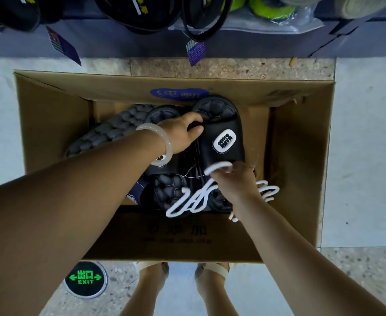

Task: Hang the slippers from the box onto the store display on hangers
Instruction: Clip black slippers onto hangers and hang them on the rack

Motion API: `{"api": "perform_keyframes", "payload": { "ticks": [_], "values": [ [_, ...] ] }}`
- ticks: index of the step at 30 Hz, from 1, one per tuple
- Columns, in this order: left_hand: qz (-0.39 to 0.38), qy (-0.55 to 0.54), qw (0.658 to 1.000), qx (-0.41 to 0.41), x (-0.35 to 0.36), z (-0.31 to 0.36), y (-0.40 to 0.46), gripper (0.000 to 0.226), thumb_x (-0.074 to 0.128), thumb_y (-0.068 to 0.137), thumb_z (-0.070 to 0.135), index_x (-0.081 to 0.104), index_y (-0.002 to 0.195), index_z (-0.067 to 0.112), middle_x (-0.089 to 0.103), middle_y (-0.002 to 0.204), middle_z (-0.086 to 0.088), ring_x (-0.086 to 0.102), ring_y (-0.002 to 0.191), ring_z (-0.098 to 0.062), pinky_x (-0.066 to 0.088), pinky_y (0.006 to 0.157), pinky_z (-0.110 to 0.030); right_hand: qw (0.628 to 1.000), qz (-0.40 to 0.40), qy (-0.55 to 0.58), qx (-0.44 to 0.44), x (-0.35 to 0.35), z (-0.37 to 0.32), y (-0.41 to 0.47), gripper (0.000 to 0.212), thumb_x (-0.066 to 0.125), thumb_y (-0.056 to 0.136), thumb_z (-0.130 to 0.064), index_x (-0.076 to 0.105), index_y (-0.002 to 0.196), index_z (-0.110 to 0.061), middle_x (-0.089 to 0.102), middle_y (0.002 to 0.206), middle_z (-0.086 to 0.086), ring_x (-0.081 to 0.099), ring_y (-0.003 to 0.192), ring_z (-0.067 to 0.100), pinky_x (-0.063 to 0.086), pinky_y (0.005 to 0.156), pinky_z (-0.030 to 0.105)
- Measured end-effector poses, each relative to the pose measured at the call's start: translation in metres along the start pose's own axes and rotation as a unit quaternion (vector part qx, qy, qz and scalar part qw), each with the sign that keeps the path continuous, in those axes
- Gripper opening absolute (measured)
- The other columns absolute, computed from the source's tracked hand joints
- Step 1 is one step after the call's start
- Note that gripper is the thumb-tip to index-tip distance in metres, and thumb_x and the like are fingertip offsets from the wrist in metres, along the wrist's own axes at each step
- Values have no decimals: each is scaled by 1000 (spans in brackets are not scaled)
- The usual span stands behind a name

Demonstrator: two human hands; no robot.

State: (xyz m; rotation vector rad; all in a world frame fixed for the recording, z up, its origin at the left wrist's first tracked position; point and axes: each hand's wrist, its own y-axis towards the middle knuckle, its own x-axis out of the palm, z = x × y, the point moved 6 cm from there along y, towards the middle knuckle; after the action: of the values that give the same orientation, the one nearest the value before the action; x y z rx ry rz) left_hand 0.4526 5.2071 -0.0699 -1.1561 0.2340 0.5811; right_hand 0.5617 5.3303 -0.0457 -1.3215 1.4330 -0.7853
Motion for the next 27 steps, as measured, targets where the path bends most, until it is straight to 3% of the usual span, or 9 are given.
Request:
{"api": "perform_keyframes", "payload": {
  "ticks": [4,8,11,13,15,18,21,27],
  "values": [
    [-22,-80,996,13,3,-8,4,39,30,98,39,40,135,32,41,145,2,40,132,-19,29,108,-26,997,-79,3,-12,4,0,-1,12,57,90,-20,59,80,-14,58,75,2,50,55,11,37,49,22],
    [-46,-98,994,-5,4,-12,7,52,16,93,57,39,135,38,37,148,2,34,136,-22,24,115,-38,992,-8,-33,-123,-6,-10,-5,18,47,95,-21,55,79,-22,67,86,-5,63,51,0,52,52,19],
    [-50,-107,993,1,3,-9,4,51,10,96,53,41,133,38,37,148,0,34,136,-22,22,113,-37,985,2,-81,-153,6,-16,-11,9,54,91,-27,53,97,-20,67,101,-1,70,67,8,59,66,31],
    [-54,-117,992,7,2,-7,2,52,8,96,52,41,133,37,36,148,0,32,137,-22,20,112,-36,964,20,-196,-180,17,-23,-14,37,61,85,-35,49,116,-18,68,101,2,69,83,20,57,76,41],
    [-57,-124,991,8,2,-7,1,53,8,95,53,42,134,37,36,149,1,30,138,-20,18,112,-35,927,41,-311,-206,29,-33,-15,48,60,85,-41,44,124,-17,67,101,6,65,92,28,52,76,35],
    [-61,-138,989,8,3,-8,2,55,8,93,58,43,132,39,35,149,4,29,139,-19,16,116,-37,880,68,-412,-225,42,-47,-5,29,50,93,-29,48,116,-11,64,108,11,59,102,31,38,69,31],
    [-65,-146,987,5,4,-12,3,56,9,92,60,44,131,40,35,149,5,28,140,-19,15,118,-39,854,63,-460,-234,47,-56,5,17,45,95,-18,55,106,-9,63,107,11,59,100,30,36,69,31],
    [-50,-176,983,-3,2,-9,3,56,15,93,59,46,133,33,42,145,2,32,138,-19,15,115,-32,838,96,-474,-253,21,-99,20,31,53,91,-38,61,107,-13,62,99,9,58,93,28,35,68,30]
  ]
}}
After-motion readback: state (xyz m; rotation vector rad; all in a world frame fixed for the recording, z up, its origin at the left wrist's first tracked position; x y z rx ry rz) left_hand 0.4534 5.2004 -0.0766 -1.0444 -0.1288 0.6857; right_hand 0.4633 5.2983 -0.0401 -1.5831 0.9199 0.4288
